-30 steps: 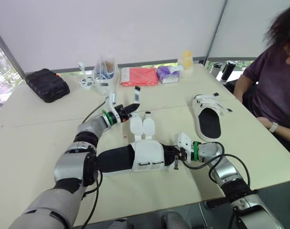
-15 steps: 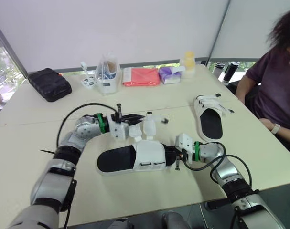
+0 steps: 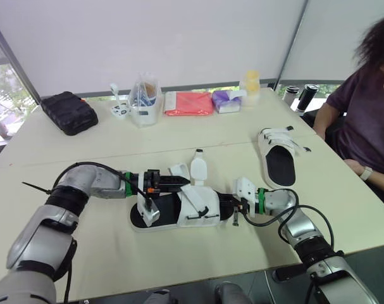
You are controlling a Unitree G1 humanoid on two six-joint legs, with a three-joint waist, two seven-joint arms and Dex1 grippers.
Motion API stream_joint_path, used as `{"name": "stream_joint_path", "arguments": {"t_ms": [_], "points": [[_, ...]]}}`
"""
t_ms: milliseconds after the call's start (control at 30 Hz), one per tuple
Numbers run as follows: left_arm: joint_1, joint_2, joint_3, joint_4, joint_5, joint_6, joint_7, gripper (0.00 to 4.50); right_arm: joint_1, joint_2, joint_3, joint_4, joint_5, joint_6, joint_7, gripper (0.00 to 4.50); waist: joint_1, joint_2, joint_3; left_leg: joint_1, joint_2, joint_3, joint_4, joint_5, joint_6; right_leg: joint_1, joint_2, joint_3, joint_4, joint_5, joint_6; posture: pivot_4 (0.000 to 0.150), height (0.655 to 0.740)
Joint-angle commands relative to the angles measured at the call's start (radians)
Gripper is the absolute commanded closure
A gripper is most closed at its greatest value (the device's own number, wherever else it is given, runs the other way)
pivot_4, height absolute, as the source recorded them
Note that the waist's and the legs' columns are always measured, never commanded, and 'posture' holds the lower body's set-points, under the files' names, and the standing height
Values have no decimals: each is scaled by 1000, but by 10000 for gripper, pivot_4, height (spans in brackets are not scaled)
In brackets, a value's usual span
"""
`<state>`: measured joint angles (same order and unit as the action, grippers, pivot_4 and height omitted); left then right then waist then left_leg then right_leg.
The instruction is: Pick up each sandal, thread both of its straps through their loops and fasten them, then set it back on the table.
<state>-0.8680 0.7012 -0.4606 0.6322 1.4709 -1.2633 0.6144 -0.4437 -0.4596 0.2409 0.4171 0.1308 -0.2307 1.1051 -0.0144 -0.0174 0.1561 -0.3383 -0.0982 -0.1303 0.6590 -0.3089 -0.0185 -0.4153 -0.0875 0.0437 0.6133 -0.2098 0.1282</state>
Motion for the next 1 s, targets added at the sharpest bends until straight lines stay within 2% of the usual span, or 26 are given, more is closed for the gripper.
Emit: {"name": "stream_joint_path", "arguments": {"t_ms": [33, 133, 267, 367, 400, 433, 500, 533, 567, 633, 733, 800, 833, 900, 933, 1000], "points": [[-56, 33, -83, 31, 27, 66, 181, 15367, 24, -9, 37, 84, -77, 24, -15, 45000, 0, 0, 0, 0, 0, 0, 0, 0, 0, 0, 0, 0, 0, 0, 0, 1500, 7400], [-85, 52, -100, 91, -30, 78, 224, 518, 22, -8, 39, 98, -80, 17, -17, 45000, -2, 0, 0, 0, 0, 0, 0, 0, 0, 0, 0, 0, 0, 0, 0, 1500, 7400], [-88, 79, -67, 163, -197, 34, 150, 518, 14, -10, 40, 114, -80, 8, -17, 45000, -2, 0, 0, 0, 0, 0, -1, 0, 0, 0, 0, 0, 0, 0, 0, 1500, 7400], [-74, 64, -23, 291, -483, -29, -69, 518, 7, -9, 42, 130, -82, 1, -17, 45000, -1, 0, 0, 1, 0, 0, -1, 0, 0, 0, 0, -1, 0, 0, 0, 1500, 7400], [-31, 65, -43, 303, -702, -36, -228, 518, 6, -10, 42, 135, -82, -1, -18, 45000, -1, 0, 0, 1, 0, 0, -1, 0, 0, 0, 0, -1, 0, 0, 0, 1500, 7400], [88, 111, -97, 118, -1082, 115, -474, 518, 5, -8, 43, 141, -84, -4, -20, 45000, -7, 1, -1, 1, 1, 0, -1, 0, 0, 0, 0, -1, 0, 0, -1, 1500, 7400], [272, 173, -118, -201, -1610, 421, -828, 518, 3, -6, 46, 150, -84, -9, -23, 45000, -26, 5, -1, 2, 2, 3, -2, 0, 1, 0, -1, 1, 1, 1, -3, 1500, 7400], [330, 192, -91, -327, -1744, 563, -922, 518, 3, -6, 48, 152, -83, -11, -25, 45000, -27, 5, -1, 1, 2, 3, -3, -1, 2, -1, -2, 1, 1, 0, -3, 1500, 7400], [386, 203, -37, -449, -1900, 740, -950, 518, 5, -5, 48, 152, -80, -10, -27, 45000, -27, 4, 0, 1, 2, 2, -3, -1, 2, -2, -2, 1, 1, 0, -3, 1500, 7400], [465, 224, 49, -620, -2110, 998, -989, 518, 8, -2, 47, 150, -77, -10, -28, 45000, -21, 1, 0, -1, 2, 0, -3, -1, 2, -3, -1, 0, 2, 1, -4, 1500, 7400], [546, 252, 151, -764, -2273, 1237, -1048, 518, 14, -4, 50, 147, -75, -12, -25, 45000, -19, 2, 0, 1, 4, -2, -2, -1, 2, 1, 2, -1, 1, -1, -5, 1500, 7400], [582, 249, 219, -814, -2341, 1348, -1070, 518, 14, -5, 54, 148, -75, -13, -21, 45000, -20, 4, 1, 5, 5, -2, -3, -1, 2, 5, 4, -1, 0, -5, -5, 1500, 7400], [600, 248, 267, -836, -2476, 1465, -1064, 518, 14, -6, 55, 150, -75, -13, -20, 45000, -19, 4, 1, 9, 5, -1, -5, -1, 2, 7, 4, -1, -1, -6, -5, 1500, 7400], [617, 243, 360, -854, -2619, 1605, -1066, 518, 12, -7, 57, 154, -77, -15, -18, 45000, -19, 3, 1, 15, 5, -1, -9, -1, 2, 12, 4, 0, -1, -8, -6, 1500, 7400], [619, 247, 406, -861, -2763, 1705, -1065, 518, 8, -7, 57, 159, -77, -16, -18, 45000, -19, 2, 2, 16, 5, -1, -9, -1, 2, 12, 4, 0, -1, -8, -6, 1500, 7400], [627, 254, 454, -914, -2837, 1801, -1103, 518, 2, -6, 58, 166, -78, -16, -17, 45000, -19, 2, 2, 16, 6, -2, -10, -1, 2, 11, 4, -1, -1, -9, -7, 1500, 7400]]}}
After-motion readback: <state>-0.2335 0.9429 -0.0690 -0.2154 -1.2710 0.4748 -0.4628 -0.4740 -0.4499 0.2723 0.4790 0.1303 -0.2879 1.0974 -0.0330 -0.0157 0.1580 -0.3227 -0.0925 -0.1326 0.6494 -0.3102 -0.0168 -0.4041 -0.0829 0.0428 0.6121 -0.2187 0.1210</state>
